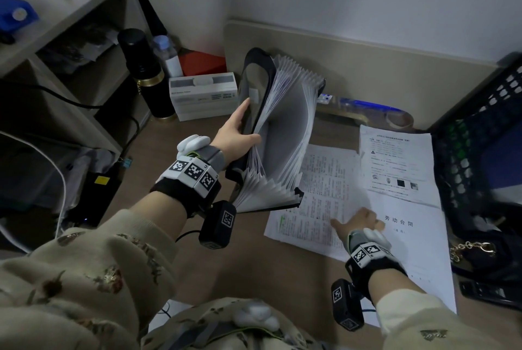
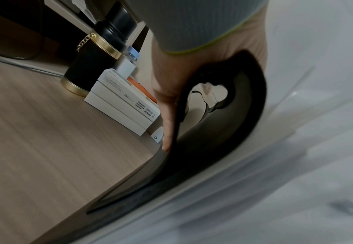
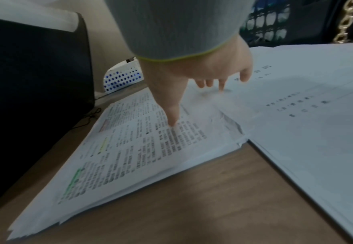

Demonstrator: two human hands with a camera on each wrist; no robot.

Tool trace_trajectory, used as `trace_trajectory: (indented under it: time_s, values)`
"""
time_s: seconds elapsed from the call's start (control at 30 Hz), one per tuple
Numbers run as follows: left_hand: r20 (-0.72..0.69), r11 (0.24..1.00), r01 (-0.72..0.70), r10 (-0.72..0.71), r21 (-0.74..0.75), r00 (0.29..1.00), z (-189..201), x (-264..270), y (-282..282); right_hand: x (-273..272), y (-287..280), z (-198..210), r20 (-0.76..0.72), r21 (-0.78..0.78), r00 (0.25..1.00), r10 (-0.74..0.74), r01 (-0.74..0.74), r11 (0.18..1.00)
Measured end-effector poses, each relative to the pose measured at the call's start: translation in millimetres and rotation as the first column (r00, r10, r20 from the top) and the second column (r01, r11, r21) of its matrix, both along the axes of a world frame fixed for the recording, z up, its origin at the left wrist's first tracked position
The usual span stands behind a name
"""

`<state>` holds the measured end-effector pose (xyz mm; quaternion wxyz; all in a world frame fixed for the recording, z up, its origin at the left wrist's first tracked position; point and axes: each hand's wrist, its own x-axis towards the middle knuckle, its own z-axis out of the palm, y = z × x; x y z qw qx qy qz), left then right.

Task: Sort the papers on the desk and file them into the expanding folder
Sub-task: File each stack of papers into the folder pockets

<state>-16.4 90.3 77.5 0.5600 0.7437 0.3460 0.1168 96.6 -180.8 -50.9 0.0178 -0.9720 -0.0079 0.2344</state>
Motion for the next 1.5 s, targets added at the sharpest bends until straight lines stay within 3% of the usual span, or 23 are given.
trace_trajectory:
  time_s: [0.13, 0.3, 0.57, 0.7, 0.8, 1.0, 1.17, 1.3, 1.5]
  values:
    - [0.001, 1.0, -0.003, 0.003, -0.003, 1.0, 0, 0, 1, 3, -1, -3, -0.073, -0.057, 0.995, -0.074, 0.07, 0.996]
    - [-0.004, 1.0, 0.007, -0.007, 0.006, 1.0, 0, -1, 3, 13, -1, -8, -0.214, 0.152, 0.95, -0.228, 0.263, 0.953]
    - [0.009, 1.0, 0.004, -0.004, -0.01, 1.0, -1, 0, 3, 8, 4, 1, -0.264, 0.45, 0.957, -0.123, 0.235, 0.861]
    - [0.006, 1.0, 0.002, -0.002, -0.008, 1.0, 0, -1, 5, 2, 10, 10, -0.121, 0.524, 0.984, -0.13, 0.175, 0.833]
    - [-0.004, 1.0, 0.0, 0.0, -0.003, 1.0, 1, -3, 5, -2, 13, 20, -0.106, 0.543, 0.987, -0.117, 0.156, 0.825]
    - [-0.006, 1.0, 0.004, -0.004, -0.003, 1.0, 1, -4, 7, -4, 15, 34, -0.427, 0.583, 0.893, -0.14, 0.391, 0.712]
    - [-0.009, 1.0, 0.0, 0.0, -0.006, 1.0, 2, -5, 11, -15, 25, 43, -0.55, 0.52, 0.833, -0.055, 0.394, 0.758]
    - [-0.009, 1.0, -0.003, 0.002, -0.008, 1.0, 2, -7, 12, -22, 44, 56, -0.518, 0.48, 0.852, -0.083, 0.369, 0.796]
    - [-0.002, 1.0, -0.005, 0.005, 0.008, 1.0, 3, -7, 11, -26, 53, 86, -0.209, 0.575, 0.977, -0.035, 0.152, 0.804]
